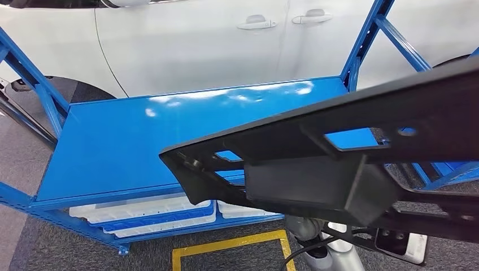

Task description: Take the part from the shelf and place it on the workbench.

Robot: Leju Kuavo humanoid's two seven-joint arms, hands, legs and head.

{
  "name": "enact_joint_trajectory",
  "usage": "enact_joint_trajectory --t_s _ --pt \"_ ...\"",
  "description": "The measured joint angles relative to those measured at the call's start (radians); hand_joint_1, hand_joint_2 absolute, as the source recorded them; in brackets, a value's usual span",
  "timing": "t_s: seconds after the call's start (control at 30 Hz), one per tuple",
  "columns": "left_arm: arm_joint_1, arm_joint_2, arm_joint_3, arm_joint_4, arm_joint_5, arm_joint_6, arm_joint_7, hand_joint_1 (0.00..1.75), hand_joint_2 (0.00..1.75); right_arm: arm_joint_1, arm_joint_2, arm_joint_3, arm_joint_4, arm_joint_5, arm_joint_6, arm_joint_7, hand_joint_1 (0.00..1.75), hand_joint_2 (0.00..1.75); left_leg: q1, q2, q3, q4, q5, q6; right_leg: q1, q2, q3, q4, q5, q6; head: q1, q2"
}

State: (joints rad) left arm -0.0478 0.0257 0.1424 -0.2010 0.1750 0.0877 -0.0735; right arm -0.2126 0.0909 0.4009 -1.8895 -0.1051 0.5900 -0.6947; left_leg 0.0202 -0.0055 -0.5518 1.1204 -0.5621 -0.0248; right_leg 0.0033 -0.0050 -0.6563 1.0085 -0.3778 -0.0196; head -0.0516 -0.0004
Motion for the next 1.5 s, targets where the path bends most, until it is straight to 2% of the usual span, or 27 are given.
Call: enact_joint_trajectory --t_s 0.07,0.2,0.27,0.33,0.37,0.4,0.47,0.53,0.6,0.63,0.7,0.73,0.77,0.83,0.87,0.9,0.93,1.0,1.07,1.13,1.2,1.23,1.3,1.37,1.4,1.43,1.5 --pt "-0.003 0.000 0.001 0.000 0.000 -0.005 -0.007 0.00 1.75 -0.016 -0.004 0.021 0.030 0.005 -0.028 0.000 1.75 1.75 -0.005 -0.002 0.058 -0.102 0.026 0.013 0.001 0.001 -0.013 0.007 0.014 0.010 0.000 0.000" --pt "-0.001 -0.001 0.001 0.000 0.001 -0.008 -0.013 0.00 1.75 -0.041 -0.012 0.055 0.089 0.014 -0.061 0.000 1.75 1.75 -0.009 -0.001 0.045 -0.117 0.062 0.040 -0.001 0.003 -0.020 0.002 0.034 0.034 0.000 0.000" --pt "-0.003 -0.002 0.001 0.001 0.000 -0.011 -0.018 0.00 1.75 -0.050 -0.017 0.071 0.119 0.023 -0.083 0.000 1.75 1.75 -0.005 0.004 0.024 -0.121 0.088 0.051 -0.005 0.006 -0.042 0.055 -0.034 0.045 0.000 0.000" --pt "-0.005 -0.003 0.001 0.001 -0.001 -0.017 -0.023 0.00 1.75 -0.053 -0.024 0.086 0.145 0.033 -0.100 0.000 1.75 1.75 -0.005 0.005 -0.005 -0.120 0.111 0.056 -0.010 0.006 -0.069 0.172 -0.144 0.053 0.000 0.000" --pt "-0.004 -0.003 0.001 0.001 -0.003 -0.020 -0.025 0.00 1.75 -0.053 -0.027 0.093 0.156 0.037 -0.102 0.000 1.75 1.75 -0.005 0.005 -0.020 -0.120 0.122 0.056 -0.012 0.006 -0.074 0.229 -0.178 0.056 0.000 0.000" --pt "-0.003 -0.003 0.002 0.001 -0.004 -0.023 -0.027 0.00 1.75 -0.052 -0.029 0.099 0.168 0.041 -0.099 0.000 1.75 1.75 -0.005 0.006 -0.036 -0.119 0.133 0.055 -0.013 0.006 -0.068 0.265 -0.190 0.057 0.000 0.000" --pt "-0.001 -0.004 0.002 0.001 -0.008 -0.029 -0.031 0.00 1.75 -0.047 -0.032 0.108 0.187 0.047 -0.087 0.000 1.75 1.75 -0.006 0.005 -0.065 -0.117 0.153 0.052 -0.013 0.006 -0.013 0.246 -0.158 0.052 0.000 0.000" --pt "0.000 -0.010 0.002 0.001 -0.013 -0.033 -0.032 0.00 1.75 -0.045 -0.032 0.117 0.199 0.048 -0.080 0.000 1.75 1.75 -0.008 0.004 -0.084 -0.115 0.171 0.046 -0.007 0.006 0.096 0.117 -0.131 0.035 0.000 0.000" --pt "0.002 -0.016 0.002 0.001 -0.017 -0.035 -0.030 0.00 1.75 -0.050 -0.032 0.124 0.204 0.046 -0.087 0.000 1.75 1.75 -0.008 0.004 -0.093 -0.115 0.188 0.037 0.002 0.006 0.180 -0.003 -0.142 0.021 0.000 0.000" --pt "0.003 -0.017 0.002 0.001 -0.020 -0.035 -0.028 0.00 1.75 -0.051 -0.032 0.126 0.206 0.045 -0.091 -0.001 1.75 1.75 -0.006 0.005 -0.094 -0.118 0.197 0.030 0.006 0.006 0.194 -0.029 -0.147 0.016 0.000 0.000" --pt "0.006 -0.017 0.002 0.001 -0.024 -0.035 -0.026 0.00 1.75 -0.049 -0.032 0.129 0.211 0.043 -0.097 -0.001 1.75 1.75 -0.004 0.004 -0.098 -0.124 0.209 0.017 0.006 0.002 0.187 -0.044 -0.129 0.008 0.000 0.000" --pt "0.007 -0.018 0.002 0.002 -0.026 -0.035 -0.025 0.00 1.75 -0.048 -0.032 0.130 0.213 0.042 -0.098 -0.001 1.75 1.75 -0.005 0.004 -0.105 -0.115 0.195 0.013 0.004 0.000 0.180 -0.051 -0.116 0.002 0.000 0.000" --pt "0.008 -0.019 0.002 0.003 -0.027 -0.036 -0.024 0.00 1.75 -0.047 -0.032 0.132 0.215 0.042 -0.100 -0.001 1.75 1.75 -0.006 0.003 -0.117 -0.088 0.161 0.009 0.001 -0.002 0.170 -0.057 -0.100 -0.004 0.000 0.000" --pt "0.008 -0.020 0.002 0.003 -0.028 -0.036 -0.023 0.00 1.75 -0.045 -0.032 0.135 0.219 0.042 -0.101 -0.001 1.75 1.75 -0.005 0.003 -0.150 0.024 0.059 0.004 0.001 -0.004 0.144 -0.060 -0.075 -0.012 0.000 0.000" --pt "0.008 -0.020 0.002 0.003 -0.028 -0.036 -0.022 0.00 1.75 -0.043 -0.032 0.136 0.220 0.042 -0.101 -0.001 1.75 1.75 -0.004 0.003 -0.162 0.090 0.022 0.002 0.002 -0.005 0.128 -0.056 -0.065 -0.012 0.000 0.000" --pt "0.009 -0.020 0.002 0.003 -0.028 -0.036 -0.021 0.00 1.75 -0.039 -0.033 0.136 0.221 0.042 -0.101 -0.001 1.75 1.75 -0.004 0.003 -0.167 0.141 0.009 -0.001 0.003 -0.006 0.111 -0.051 -0.056 -0.012 0.000 0.000" --pt "0.009 -0.020 0.002 0.003 -0.028 -0.036 -0.020 0.00 1.75 -0.036 -0.033 0.136 0.222 0.042 -0.100 -0.001 1.75 1.75 -0.003 0.004 -0.158 0.164 0.020 -0.003 0.002 -0.006 0.092 -0.043 -0.048 -0.010 0.000 0.000" --pt "0.008 -0.020 0.002 0.003 -0.030 -0.035 -0.015 0.00 1.75 -0.027 -0.035 0.136 0.219 0.038 -0.094 -0.001 1.75 1.75 0.000 0.004 -0.087 0.106 0.072 -0.007 0.000 -0.007 0.053 -0.020 -0.035 -0.004 0.000 0.000" --pt "0.006 -0.020 0.002 0.003 -0.034 -0.034 -0.012 0.00 1.75 -0.019 -0.035 0.132 0.205 0.032 -0.084 -0.001 1.75 1.75 0.000 0.002 0.013 -0.025 0.068 -0.004 0.000 -0.006 0.021 0.006 -0.027 0.005 0.000 0.000" --pt "0.007 -0.021 0.002 0.004 -0.039 -0.036 -0.014 0.00 1.75 -0.011 -0.035 0.124 0.186 0.032 -0.079 -0.001 1.75 1.75 -0.005 -0.001 0.054 -0.095 0.040 0.009 0.002 -0.006 0.009 0.019 -0.017 0.016 0.000 0.000" --pt "0.009 -0.023 0.002 0.004 -0.043 -0.039 -0.019 0.00 1.75 -0.004 -0.036 0.115 0.168 0.043 -0.088 -0.001 1.75 1.75 -0.006 0.000 0.043 -0.101 0.049 0.025 0.000 -0.004 0.005 0.022 -0.007 0.028 0.000 0.000" --pt "0.009 -0.025 0.002 0.004 -0.046 -0.041 -0.021 0.00 1.75 0.000 -0.038 0.110 0.161 0.048 -0.097 -0.001 1.75 1.75 -0.005 0.002 0.036 -0.103 0.058 0.034 -0.001 -0.002 -0.001 0.032 -0.020 0.035 0.000 0.000" --pt "0.007 -0.029 0.002 0.005 -0.049 -0.043 -0.025 0.00 1.75 0.005 -0.043 0.102 0.152 0.054 -0.115 -0.001 1.75 1.75 -0.002 0.007 0.016 -0.106 0.082 0.047 -0.005 0.003 -0.023 0.101 -0.098 0.046 0.000 0.000" --pt "0.007 -0.029 0.002 0.005 -0.050 -0.044 -0.028 0.00 1.75 0.007 -0.049 0.099 0.150 0.055 -0.126 -0.001 1.75 1.75 -0.003 0.008 -0.013 -0.105 0.105 0.051 -0.008 0.003 -0.051 0.222 -0.193 0.053 0.000 0.000" --pt "0.007 -0.029 0.002 0.005 -0.050 -0.044 -0.028 0.00 1.75 0.009 -0.052 0.097 0.150 0.055 -0.130 -0.001 1.75 1.75 -0.003 0.008 -0.029 -0.104 0.115 0.051 -0.009 0.003 -0.056 0.272 -0.213 0.054 0.000 0.000" --pt "0.007 -0.029 0.002 0.005 -0.050 -0.045 -0.029 0.00 1.75 0.011 -0.055 0.097 0.150 0.057 -0.134 -0.001 1.75 1.75 -0.003 0.008 -0.044 -0.104 0.125 0.050 -0.009 0.003 -0.049 0.297 -0.209 0.054 0.000 0.000" --pt "0.007 -0.030 0.002 0.005 -0.049 -0.042 -0.030 0.00 1.75 0.011 -0.060 0.097 0.150 0.065 -0.141 -0.001 1.75 1.75 -0.005 0.008 -0.069 -0.104 0.142 0.046 -0.008 0.003 0.012 0.244 -0.151 0.046 0.000 0.000"
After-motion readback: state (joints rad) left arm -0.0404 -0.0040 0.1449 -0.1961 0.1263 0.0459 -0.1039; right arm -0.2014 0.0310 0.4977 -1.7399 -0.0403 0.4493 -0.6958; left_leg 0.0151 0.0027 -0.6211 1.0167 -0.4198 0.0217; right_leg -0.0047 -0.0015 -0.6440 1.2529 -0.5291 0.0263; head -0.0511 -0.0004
